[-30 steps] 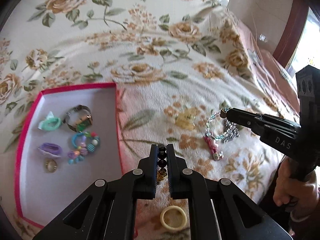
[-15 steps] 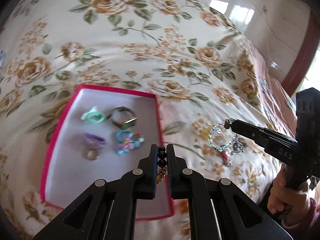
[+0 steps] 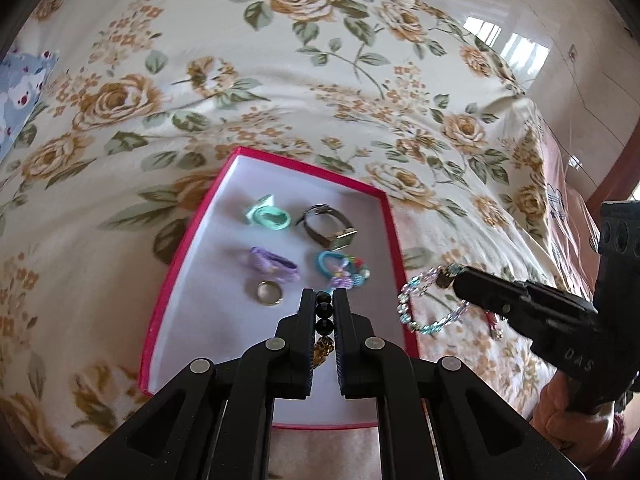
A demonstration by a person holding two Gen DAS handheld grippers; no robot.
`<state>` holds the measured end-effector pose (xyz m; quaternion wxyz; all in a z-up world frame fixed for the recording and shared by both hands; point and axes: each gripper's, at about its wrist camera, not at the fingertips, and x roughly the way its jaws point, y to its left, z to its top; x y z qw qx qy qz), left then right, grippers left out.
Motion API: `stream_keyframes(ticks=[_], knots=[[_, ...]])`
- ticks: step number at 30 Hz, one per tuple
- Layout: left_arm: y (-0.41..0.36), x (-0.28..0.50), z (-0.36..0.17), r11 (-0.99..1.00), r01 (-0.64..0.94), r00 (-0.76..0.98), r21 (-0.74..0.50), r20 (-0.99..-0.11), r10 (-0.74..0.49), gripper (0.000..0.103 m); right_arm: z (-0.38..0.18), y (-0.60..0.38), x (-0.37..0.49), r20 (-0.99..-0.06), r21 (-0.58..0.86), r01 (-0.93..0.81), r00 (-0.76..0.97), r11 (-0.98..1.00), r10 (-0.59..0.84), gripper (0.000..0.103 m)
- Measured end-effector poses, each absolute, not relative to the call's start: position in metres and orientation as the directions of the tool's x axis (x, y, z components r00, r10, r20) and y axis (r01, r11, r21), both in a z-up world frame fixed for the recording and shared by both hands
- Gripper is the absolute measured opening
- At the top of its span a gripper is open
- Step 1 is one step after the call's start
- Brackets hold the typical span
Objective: Organize jewelry
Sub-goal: 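Grasp the black bead bracelet with left tool while right tool grasps crystal bracelet, then lower both bracelets into the box and open both tools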
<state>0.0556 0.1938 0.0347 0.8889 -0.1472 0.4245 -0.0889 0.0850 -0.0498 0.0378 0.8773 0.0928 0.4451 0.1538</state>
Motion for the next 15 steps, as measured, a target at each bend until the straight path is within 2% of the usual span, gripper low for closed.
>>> stream_keyframes(ticks=[9,15], knots=[[0.206,0.081,0.011,0.930,-0.008,0.593,-0.368,-0.751,-0.292,0.007,0.005,-0.023,0.105,-0.774,0.345,-0.212,0.487,0.915,0.404,0.007],[0.212,0.095,-0.007,0.956,-0.065,0.571,-0.287,-0.796,-0.201,0.007,-0.021,-0.028,0.114,-0.808,0.329,-0.177,0.456,0.928,0.373,0.007]])
